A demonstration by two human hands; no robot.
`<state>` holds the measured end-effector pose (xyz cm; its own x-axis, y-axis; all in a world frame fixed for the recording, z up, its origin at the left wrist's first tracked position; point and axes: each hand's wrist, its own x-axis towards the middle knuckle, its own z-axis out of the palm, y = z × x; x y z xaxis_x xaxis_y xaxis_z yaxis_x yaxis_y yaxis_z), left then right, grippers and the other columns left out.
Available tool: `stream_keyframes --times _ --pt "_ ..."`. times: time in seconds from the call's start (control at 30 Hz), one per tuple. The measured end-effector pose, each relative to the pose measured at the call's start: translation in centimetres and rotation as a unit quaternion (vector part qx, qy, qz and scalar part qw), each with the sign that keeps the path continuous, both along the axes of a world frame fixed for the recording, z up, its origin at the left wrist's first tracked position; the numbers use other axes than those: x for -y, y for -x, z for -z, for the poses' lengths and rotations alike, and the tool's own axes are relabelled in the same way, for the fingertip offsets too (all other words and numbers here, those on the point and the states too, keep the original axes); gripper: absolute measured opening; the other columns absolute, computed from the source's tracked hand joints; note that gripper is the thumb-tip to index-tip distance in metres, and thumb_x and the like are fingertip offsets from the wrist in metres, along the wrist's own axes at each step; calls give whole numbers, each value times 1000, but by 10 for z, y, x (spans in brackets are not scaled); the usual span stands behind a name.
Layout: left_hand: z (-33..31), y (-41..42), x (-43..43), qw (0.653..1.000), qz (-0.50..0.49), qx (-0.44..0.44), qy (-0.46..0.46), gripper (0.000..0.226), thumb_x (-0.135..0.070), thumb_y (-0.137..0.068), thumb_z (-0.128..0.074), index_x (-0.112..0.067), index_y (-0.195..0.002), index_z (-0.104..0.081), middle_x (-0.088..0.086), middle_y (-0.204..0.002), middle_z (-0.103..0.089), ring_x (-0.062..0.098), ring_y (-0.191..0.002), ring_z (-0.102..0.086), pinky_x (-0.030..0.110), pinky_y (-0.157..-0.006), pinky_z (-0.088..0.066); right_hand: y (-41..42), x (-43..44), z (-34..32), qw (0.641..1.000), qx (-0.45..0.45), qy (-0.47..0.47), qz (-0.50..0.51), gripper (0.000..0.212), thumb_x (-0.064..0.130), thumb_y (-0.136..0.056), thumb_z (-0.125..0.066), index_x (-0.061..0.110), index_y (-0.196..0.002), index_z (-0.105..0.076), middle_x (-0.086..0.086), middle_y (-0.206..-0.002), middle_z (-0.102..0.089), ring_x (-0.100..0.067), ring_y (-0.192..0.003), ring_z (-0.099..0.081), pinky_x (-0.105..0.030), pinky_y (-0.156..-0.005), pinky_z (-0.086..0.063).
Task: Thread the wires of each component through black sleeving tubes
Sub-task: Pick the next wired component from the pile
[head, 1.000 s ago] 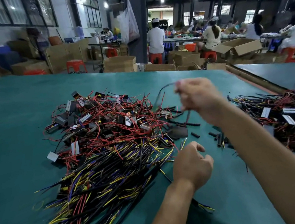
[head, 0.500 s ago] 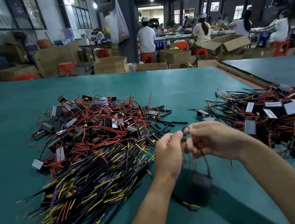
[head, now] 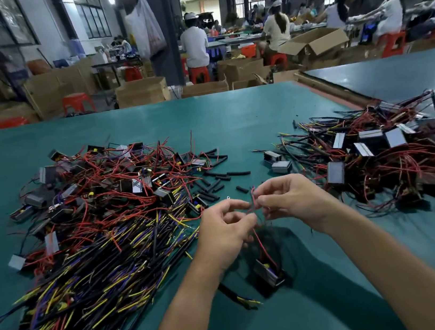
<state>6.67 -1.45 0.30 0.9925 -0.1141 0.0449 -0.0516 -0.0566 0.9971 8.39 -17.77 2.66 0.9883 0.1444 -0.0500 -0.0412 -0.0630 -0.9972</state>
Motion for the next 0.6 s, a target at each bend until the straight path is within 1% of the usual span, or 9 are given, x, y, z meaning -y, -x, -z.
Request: stream_keyframes --times 0.07,0.17,0.23,0.3,0.43,0.53,0.6 --pt "0 0 -1 1000 -2 10 11 13 2 -84 -68 -8 -91 -65 10 -65 -65 10 -40 -51 19 -42 -42 0 2 -1 1000 4 -1 5 5 -5 -88 -63 -4 -93 -64 -11 -73 -69 -12 -53 -58 -24 -58 -57" --pt "-2 -1 -3 999 -2 28 19 9 0 -84 -69 -8 -88 -67 9 -64 -67 10 -40 -52 19 -40 -42 5 3 -3 998 7 27 -48 4 4 -89 -66 2 -93 -66 -7 -73 -69 -13 -58 -60 -26 -62 -57" --pt "-2 -2 -5 999 -6 31 20 6 -2 -85 -68 -7 -87 -67 9 -65 -69 10 -41 -52 19 -40 -42 7 2 -3 996 23 51 -70 11 7 -85 -72 3 -94 -67 -7 -72 -69 -13 -60 -60 -26 -62 -55" --pt "-3 -3 -7 999 -10 20 25 4 -5 -87 -67 -9 -86 -68 8 -67 -71 11 -42 -52 21 -42 -43 6 -1 -1 995 44 66 -60 17 6 -80 -76 3 -94 -67 -8 -71 -69 -17 -61 -59 -30 -64 -52" --pt "-4 -5 -9 999 -12 -26 42 4 -9 -91 -63 -9 -90 -67 5 -71 -73 12 -44 -54 21 -44 -43 4 -4 1 993 79 87 -19 17 0 -77 -78 4 -88 -66 -13 -70 -67 -22 -62 -57 -39 -66 -48" --pt "-4 -6 -9 998 -13 -38 47 10 -9 -94 -58 -9 -90 -67 3 -71 -72 12 -42 -54 19 -42 -41 4 -6 0 987 119 107 -8 14 0 -76 -79 3 -81 -67 -21 -72 -68 -21 -64 -55 -40 -65 -45" --pt "-5 -6 -10 998 -16 -40 53 14 -7 -95 -55 -9 -89 -68 3 -69 -71 12 -42 -55 18 -41 -41 6 -6 -1 983 142 117 -22 12 5 -76 -80 4 -78 -68 -24 -75 -69 -19 -64 -54 -38 -63 -44"
